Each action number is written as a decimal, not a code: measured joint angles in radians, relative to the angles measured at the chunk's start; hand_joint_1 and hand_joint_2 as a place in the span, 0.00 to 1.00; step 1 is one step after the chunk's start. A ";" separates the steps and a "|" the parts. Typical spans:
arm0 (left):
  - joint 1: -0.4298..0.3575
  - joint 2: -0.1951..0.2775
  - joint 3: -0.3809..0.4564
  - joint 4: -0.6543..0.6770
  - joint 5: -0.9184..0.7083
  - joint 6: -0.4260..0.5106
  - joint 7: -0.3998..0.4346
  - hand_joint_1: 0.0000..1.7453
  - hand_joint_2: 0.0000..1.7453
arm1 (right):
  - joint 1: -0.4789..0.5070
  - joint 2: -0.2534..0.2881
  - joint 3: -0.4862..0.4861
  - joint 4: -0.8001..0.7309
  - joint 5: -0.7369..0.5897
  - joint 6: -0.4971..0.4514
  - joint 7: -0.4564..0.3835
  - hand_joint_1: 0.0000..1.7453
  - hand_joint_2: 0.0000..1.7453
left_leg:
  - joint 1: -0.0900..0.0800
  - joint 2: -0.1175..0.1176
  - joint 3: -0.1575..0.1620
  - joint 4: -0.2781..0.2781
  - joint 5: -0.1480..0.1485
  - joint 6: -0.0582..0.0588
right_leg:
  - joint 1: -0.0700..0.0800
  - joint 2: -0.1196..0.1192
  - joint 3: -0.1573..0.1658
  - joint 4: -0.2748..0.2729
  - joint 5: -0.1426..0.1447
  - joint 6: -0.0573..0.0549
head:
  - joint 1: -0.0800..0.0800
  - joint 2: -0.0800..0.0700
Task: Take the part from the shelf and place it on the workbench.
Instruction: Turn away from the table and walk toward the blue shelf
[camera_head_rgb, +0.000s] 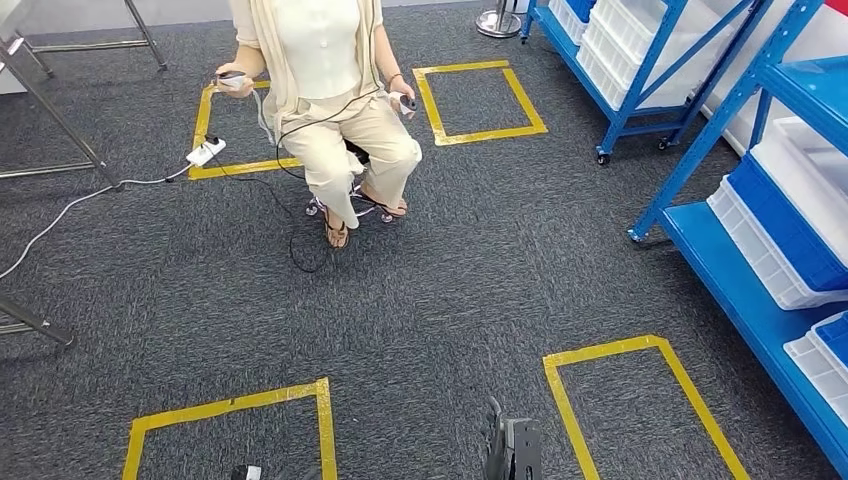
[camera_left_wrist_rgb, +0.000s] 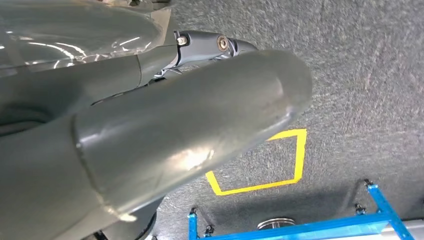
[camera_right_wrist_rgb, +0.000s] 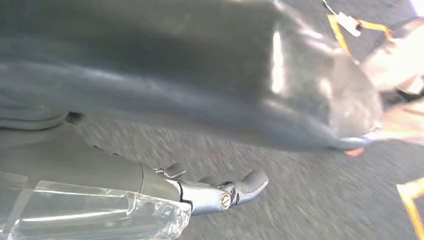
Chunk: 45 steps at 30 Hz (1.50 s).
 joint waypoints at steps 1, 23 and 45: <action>-0.001 0.001 0.001 -0.001 0.007 0.002 -0.011 0.00 0.00 | 0.022 -0.003 -0.003 -0.050 0.005 -0.014 0.000 0.00 0.00 | 0.003 -0.014 -0.001 0.009 -0.009 -0.005 | -0.007 0.011 0.004 -0.004 0.003 -0.005 | -0.001 0.000; 0.041 0.054 0.134 -0.224 0.146 -0.032 -0.179 0.00 0.00 | 0.303 0.023 -0.243 -0.857 0.160 0.013 0.074 0.00 0.00 | 0.012 -0.072 -0.009 0.018 -0.005 0.020 | -0.019 0.055 -0.164 0.291 -0.087 0.028 | 0.003 0.000; 0.082 0.022 0.173 -0.317 0.104 -0.013 -0.178 0.00 0.00 | 0.300 0.046 -0.308 -0.929 0.052 0.086 0.074 0.00 0.00 | 0.026 -0.146 -0.016 0.037 -0.013 -0.031 | -0.004 0.129 -0.015 0.035 0.001 -0.009 | -0.008 0.000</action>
